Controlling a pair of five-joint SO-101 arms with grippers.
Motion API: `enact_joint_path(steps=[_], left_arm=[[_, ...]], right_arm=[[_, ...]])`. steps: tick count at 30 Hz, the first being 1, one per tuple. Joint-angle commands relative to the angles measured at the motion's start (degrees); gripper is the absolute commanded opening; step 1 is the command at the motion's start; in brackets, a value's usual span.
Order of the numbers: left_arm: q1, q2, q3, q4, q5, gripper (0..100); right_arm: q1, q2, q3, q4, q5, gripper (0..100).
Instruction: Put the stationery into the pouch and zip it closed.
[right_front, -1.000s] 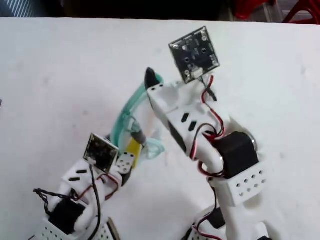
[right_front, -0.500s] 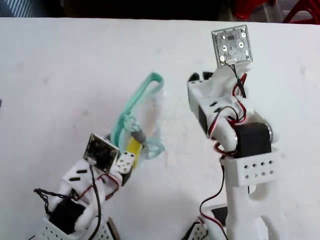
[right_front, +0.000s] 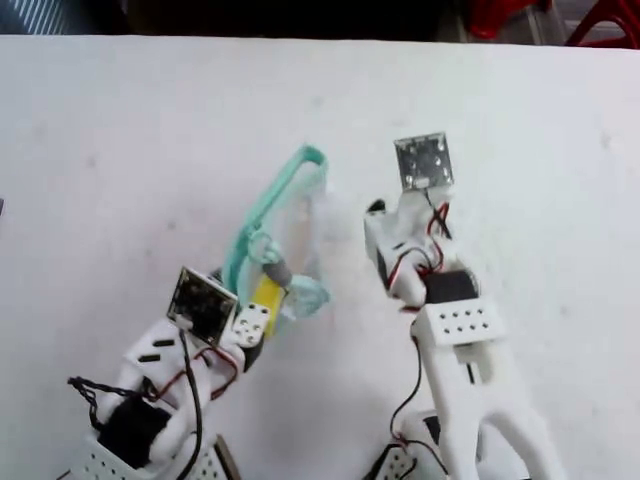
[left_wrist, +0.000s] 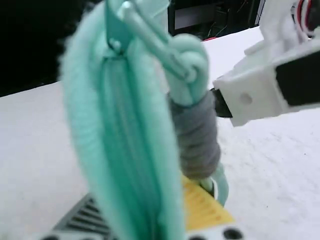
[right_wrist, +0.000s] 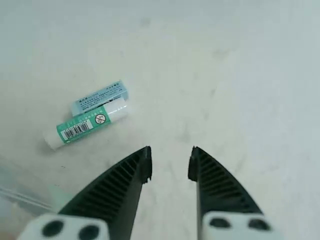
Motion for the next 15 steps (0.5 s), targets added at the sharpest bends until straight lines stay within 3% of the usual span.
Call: enact_joint_path(steps=[1, 15], left_arm=[[0.0, 0.2, 0.4, -0.2, 0.2, 3], [0.0, 0.2, 0.8, -0.2, 0.2, 3]], right_arm=[[-0.9, -1.6, 2.1, -5.5, -0.1, 12.0], [-5.1, -1.2, 4.5, -6.1, 0.2, 12.0]])
